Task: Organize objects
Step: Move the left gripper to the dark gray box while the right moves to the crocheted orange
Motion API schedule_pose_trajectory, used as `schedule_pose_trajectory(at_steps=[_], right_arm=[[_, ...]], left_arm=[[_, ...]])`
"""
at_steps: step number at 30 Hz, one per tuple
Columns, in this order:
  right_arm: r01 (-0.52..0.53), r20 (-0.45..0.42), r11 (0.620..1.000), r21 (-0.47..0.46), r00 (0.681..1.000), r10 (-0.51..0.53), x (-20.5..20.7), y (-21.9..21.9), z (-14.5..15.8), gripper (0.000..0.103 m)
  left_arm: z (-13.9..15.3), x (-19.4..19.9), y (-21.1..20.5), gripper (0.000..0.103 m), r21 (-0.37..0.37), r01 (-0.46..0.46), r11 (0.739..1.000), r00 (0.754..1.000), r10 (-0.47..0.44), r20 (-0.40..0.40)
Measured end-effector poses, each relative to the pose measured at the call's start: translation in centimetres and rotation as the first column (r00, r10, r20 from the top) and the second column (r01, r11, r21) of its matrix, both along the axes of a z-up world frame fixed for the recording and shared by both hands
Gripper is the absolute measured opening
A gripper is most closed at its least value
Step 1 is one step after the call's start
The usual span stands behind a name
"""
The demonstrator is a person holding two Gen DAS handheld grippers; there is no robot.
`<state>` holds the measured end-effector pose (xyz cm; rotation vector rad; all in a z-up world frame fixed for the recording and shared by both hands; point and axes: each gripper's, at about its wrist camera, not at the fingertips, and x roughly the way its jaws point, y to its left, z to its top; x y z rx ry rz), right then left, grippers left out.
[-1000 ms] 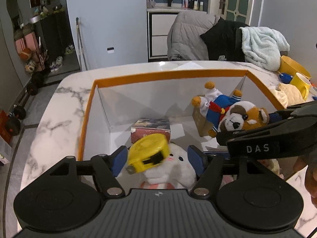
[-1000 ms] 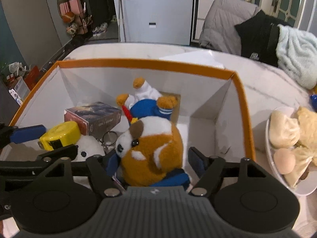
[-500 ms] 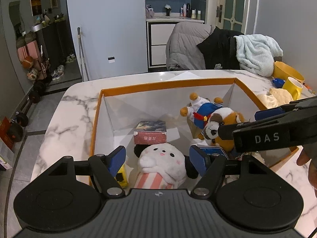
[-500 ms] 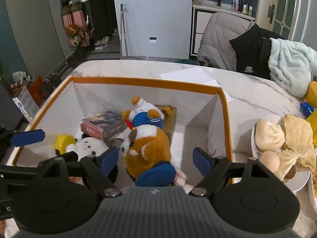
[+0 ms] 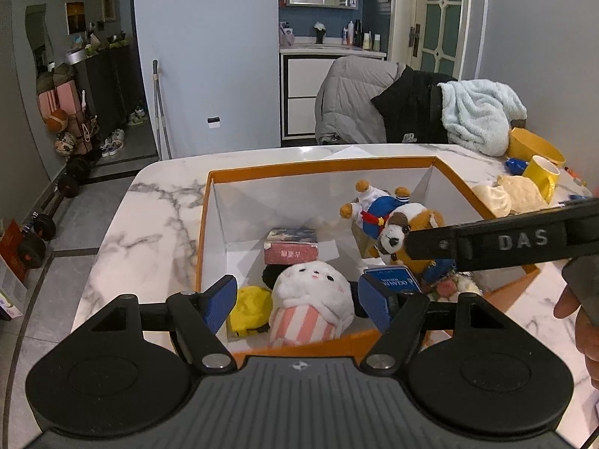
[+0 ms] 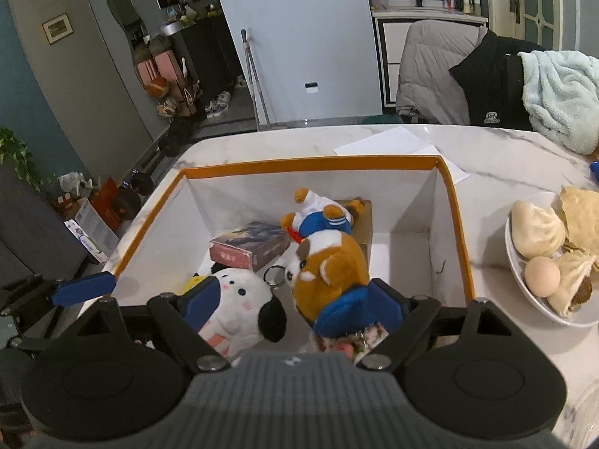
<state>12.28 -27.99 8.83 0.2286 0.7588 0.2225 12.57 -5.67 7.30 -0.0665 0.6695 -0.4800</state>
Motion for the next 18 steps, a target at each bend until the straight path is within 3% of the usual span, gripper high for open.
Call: schedule_pose_trajectory(at_steps=[10, 18], right_arm=[[0.058, 0.120, 0.997, -0.042, 0.991, -0.052, -9.9, -3.2, -1.1, 0.094], [0.091, 0.106, 0.996, 0.025, 0.990, -0.093, -16.3, -4.5, -5.2, 0.096]], left_arm=[[-2.7, -5.2, 1.9, 0.089, -0.072, 0.019, 0.997, 1.000, -0.020, -0.014], [-6.2, -6.1, -1.3, 0.089, -0.068, 0.059, 0.996, 0.993, -0.066, -0.096]])
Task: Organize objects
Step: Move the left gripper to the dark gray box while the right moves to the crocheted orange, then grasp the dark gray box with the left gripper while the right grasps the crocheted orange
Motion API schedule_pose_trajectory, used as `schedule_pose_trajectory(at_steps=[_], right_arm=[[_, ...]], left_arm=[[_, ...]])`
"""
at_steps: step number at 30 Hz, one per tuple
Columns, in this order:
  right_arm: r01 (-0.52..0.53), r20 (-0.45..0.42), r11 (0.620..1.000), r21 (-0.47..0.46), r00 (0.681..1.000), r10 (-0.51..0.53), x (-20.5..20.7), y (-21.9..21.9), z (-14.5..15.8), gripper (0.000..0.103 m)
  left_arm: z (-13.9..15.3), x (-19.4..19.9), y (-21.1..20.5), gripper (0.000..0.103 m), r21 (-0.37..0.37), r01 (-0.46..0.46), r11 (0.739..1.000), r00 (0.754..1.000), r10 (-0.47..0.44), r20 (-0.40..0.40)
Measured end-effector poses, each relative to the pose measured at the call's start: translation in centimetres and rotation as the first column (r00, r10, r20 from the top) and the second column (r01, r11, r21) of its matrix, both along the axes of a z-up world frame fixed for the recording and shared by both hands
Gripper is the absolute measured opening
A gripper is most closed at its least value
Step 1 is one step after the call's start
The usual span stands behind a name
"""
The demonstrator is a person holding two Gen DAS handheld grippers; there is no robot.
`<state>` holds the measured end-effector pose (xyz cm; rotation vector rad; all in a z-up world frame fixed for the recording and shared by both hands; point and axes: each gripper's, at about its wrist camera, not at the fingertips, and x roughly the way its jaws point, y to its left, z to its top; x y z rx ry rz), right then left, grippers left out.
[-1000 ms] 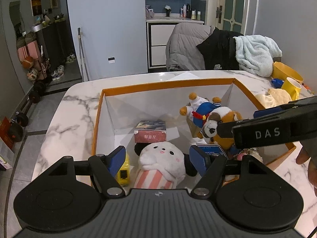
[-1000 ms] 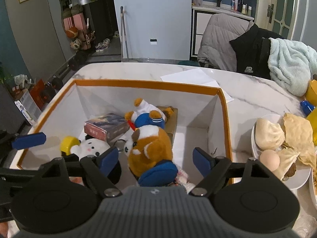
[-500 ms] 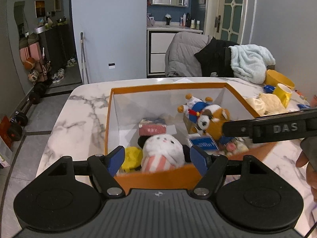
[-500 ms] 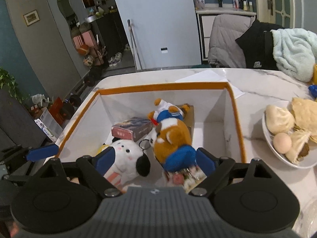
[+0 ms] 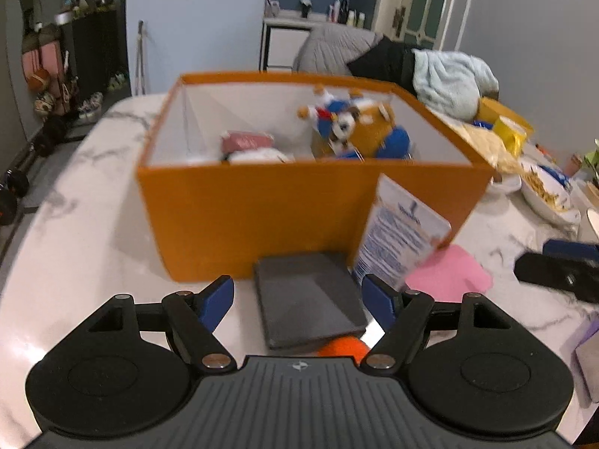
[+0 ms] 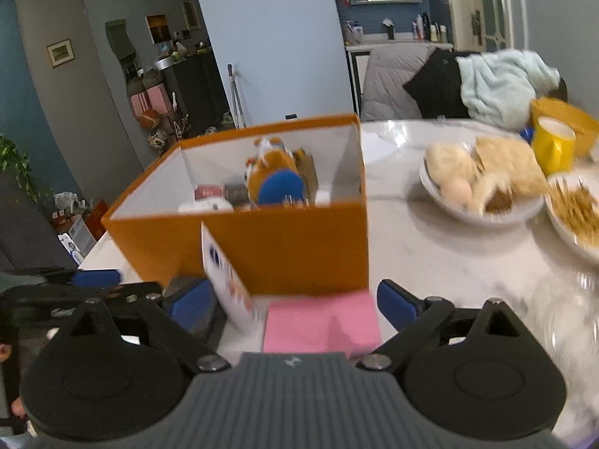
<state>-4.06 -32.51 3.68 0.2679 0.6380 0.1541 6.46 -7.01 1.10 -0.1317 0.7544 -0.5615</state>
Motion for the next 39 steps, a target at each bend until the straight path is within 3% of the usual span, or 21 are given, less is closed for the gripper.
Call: schedule_pose_trajectory(at_steps=[9, 14, 21, 25, 29, 39], right_arm=[[0.007, -0.035, 0.997, 0.077, 0.999, -0.004, -2.5, 0.3, -2.7, 0.097], [0.001, -0.050, 0.996, 0.093, 0.999, 0.003, -2.9, 0.7, -3.7, 0.097], [-0.045, -0.058, 0.993, 0.105, 0.997, 0.052, -2.7, 2.3, -4.3, 0.097], [-0.053, -0.059, 0.995, 0.088, 0.997, 0.058, -2.8, 3.0, -4.3, 0.097], [-0.069, -0.046, 0.996, 0.048, 0.996, 0.071, -3.0, 3.9, -4.4, 0.097], [-0.207, 0.001, 0.978, -0.018, 0.978, 0.207, -2.1, 9.3, -5.8, 0.097]], left_arm=[[-1.8, 0.4, -3.1, 0.090, 0.100, -0.016, 0.995, 1.000, 0.014, 0.022], [-2.7, 1.2, -2.6, 0.092, 0.046, -0.025, 0.999, 1.000, 0.026, -0.018], [-3.6, 1.8, -3.1, 0.095, 0.073, -0.026, 0.997, 0.999, 0.027, -0.022], [-4.1, 1.9, -2.9, 0.095, 0.080, -0.038, 0.996, 0.999, 0.040, -0.025], [-5.1, 1.6, -2.1, 0.095, 0.140, -0.098, 0.985, 0.995, 0.100, -0.009], [-6.1, 0.2, 1.5, 0.090, 0.117, -0.146, 0.982, 0.989, 0.147, 0.000]])
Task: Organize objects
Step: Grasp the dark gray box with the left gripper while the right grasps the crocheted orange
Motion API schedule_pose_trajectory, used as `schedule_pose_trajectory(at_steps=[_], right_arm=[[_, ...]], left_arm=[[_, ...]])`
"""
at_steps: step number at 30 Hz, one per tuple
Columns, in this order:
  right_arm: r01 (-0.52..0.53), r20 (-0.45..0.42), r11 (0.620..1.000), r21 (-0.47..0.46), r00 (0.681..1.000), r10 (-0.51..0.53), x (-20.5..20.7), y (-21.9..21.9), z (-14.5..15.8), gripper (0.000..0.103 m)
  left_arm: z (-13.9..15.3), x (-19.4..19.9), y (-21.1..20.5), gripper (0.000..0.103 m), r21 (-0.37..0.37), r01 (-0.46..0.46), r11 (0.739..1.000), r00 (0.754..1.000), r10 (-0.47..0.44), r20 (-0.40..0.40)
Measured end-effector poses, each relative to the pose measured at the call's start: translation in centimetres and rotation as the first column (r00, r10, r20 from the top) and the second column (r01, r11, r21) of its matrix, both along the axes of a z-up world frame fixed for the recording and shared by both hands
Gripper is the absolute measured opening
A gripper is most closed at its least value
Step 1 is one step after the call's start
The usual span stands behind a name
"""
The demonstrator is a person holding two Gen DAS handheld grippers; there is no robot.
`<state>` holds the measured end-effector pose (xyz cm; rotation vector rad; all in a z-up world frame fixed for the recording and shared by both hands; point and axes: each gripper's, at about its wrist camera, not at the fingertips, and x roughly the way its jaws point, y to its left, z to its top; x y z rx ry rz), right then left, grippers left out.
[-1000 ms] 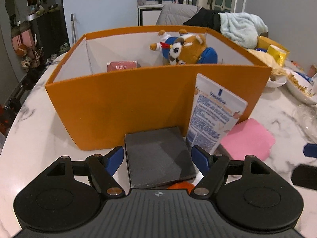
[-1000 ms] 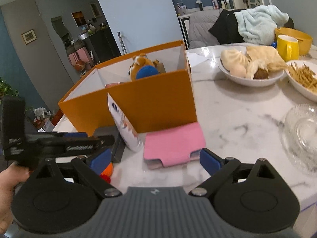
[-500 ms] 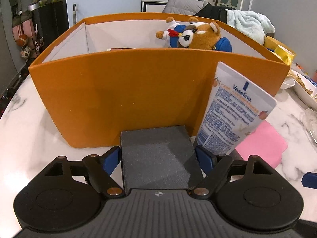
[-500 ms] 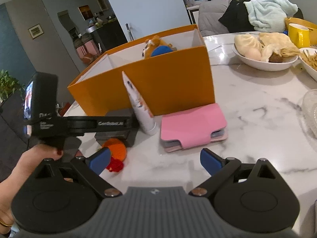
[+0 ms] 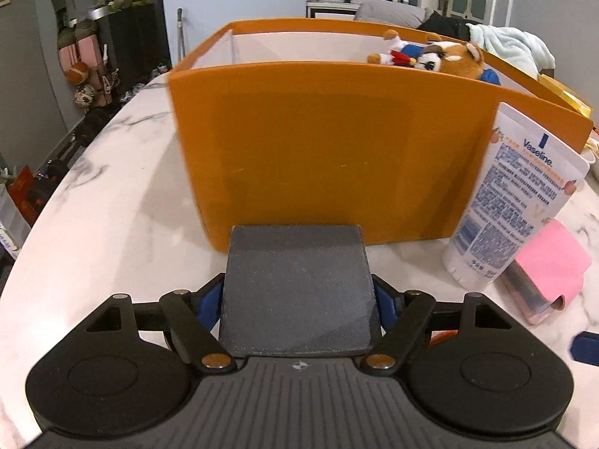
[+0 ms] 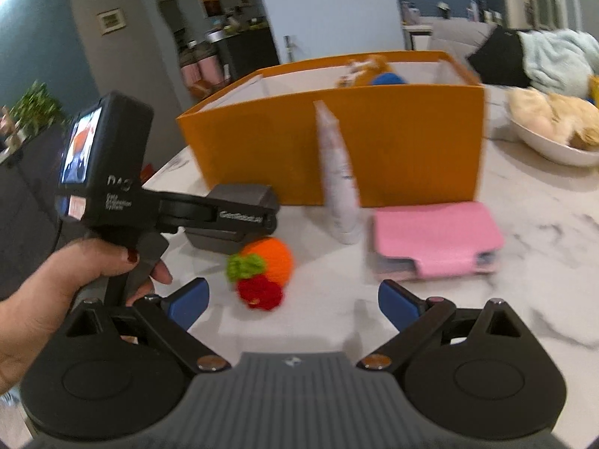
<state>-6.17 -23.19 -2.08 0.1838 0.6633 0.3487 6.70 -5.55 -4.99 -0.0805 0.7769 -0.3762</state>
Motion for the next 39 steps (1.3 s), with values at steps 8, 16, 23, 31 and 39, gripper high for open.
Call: schedule_pose_trajectory(at_steps=[8, 16, 23, 31, 39], right_arm=[[-0.004, 0.015, 0.996, -0.089, 1.000, 0.006, 2.9, 4.1, -1.5, 0.090], [0.036, 0.023, 0.990, -0.134, 0.999, -0.034, 4.6, 5.2, -2.8, 0.067], [0.049, 0.058, 0.981, -0.189, 0.998, -0.039, 3.5, 4.9, -3.2, 0.051], [0.080, 0.055, 0.980, -0.182, 0.996, -0.071, 2.3, 2.8, -3.4, 0.050], [0.123, 0.072, 0.977, -0.171, 0.991, -0.112, 1.9, -0.1, -2.5, 0.050]], left_arm=[[0.0, 0.3, 0.2, 0.090, -0.001, -0.035, 0.999, 0.999, 0.035, 0.011], [-0.2, 0.5, 0.8, 0.092, -0.001, -0.038, 0.999, 0.999, 0.038, 0.026], [-0.4, 0.1, 1.1, 0.090, -0.006, -0.039, 0.999, 0.998, 0.039, 0.053], [-0.5, -1.0, 1.4, 0.088, 0.000, -0.057, 0.998, 0.996, 0.056, 0.065], [-0.1, -2.9, 1.8, 0.088, 0.006, -0.066, 0.998, 0.995, 0.065, 0.082]])
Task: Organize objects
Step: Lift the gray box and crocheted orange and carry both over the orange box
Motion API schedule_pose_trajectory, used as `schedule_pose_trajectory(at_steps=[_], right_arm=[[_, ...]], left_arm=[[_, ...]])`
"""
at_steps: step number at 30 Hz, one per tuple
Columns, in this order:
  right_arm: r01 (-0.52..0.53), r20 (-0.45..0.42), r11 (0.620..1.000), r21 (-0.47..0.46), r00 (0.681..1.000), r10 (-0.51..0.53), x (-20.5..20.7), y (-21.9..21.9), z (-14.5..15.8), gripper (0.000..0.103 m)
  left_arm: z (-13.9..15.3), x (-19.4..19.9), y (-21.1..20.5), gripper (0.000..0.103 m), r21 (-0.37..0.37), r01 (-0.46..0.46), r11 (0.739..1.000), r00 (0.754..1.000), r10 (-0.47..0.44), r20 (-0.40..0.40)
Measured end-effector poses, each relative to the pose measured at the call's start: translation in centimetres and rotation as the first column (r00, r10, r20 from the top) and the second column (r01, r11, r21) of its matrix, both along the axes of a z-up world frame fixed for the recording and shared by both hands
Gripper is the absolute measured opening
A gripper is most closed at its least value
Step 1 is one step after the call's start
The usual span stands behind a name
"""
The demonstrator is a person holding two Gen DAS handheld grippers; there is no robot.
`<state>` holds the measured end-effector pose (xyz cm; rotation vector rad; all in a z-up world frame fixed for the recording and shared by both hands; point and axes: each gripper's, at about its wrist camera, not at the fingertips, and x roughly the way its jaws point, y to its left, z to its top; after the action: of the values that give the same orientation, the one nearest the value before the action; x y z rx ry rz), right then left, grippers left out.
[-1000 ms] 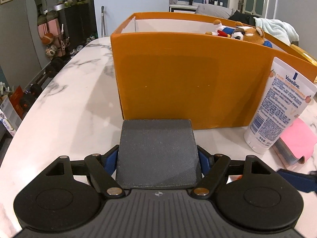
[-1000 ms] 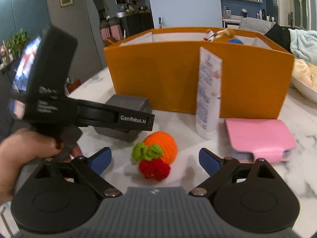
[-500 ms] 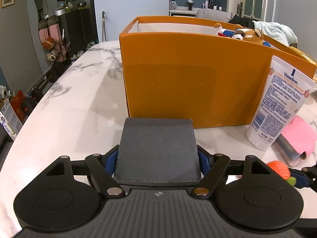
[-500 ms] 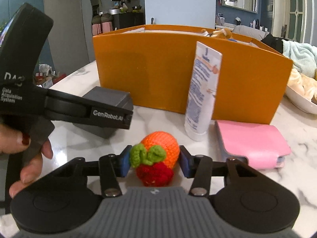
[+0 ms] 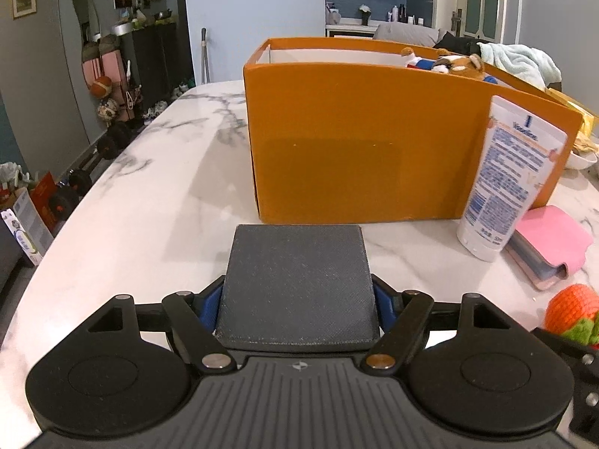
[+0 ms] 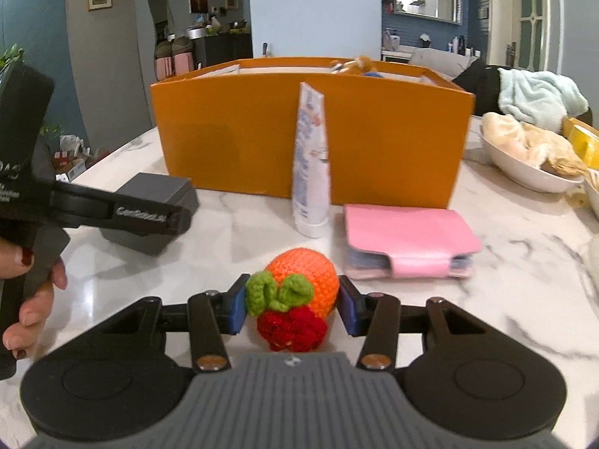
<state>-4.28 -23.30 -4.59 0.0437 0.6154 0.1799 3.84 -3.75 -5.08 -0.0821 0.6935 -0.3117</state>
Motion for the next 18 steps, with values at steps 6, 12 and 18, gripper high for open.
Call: schedule_pose_trajectory(at_steps=[6, 12, 18], right_arm=[[0.027, -0.011, 1.000, 0.010, 1.000, -0.026, 0.1, -1.4, 0.1, 0.050], [0.047, -0.021, 0.999, 0.018, 0.999, -0.046, -0.4, -2.3, -0.3, 0.050], [0.060, -0.022, 0.998, 0.019, 0.998, -0.059, -0.3, -3.1, 0.1, 0.050]], left_arm=[[0.7, -1.4, 0.1, 0.088, -0.018, 0.012, 1.000, 1.000, -0.012, 0.011], [1.0, -2.6, 0.0, 0.088, 0.014, 0.026, 1.000, 0.999, -0.027, 0.037], [1.0, -3.2, 0.4, 0.088, 0.001, 0.026, 1.000, 0.999, -0.026, 0.019]])
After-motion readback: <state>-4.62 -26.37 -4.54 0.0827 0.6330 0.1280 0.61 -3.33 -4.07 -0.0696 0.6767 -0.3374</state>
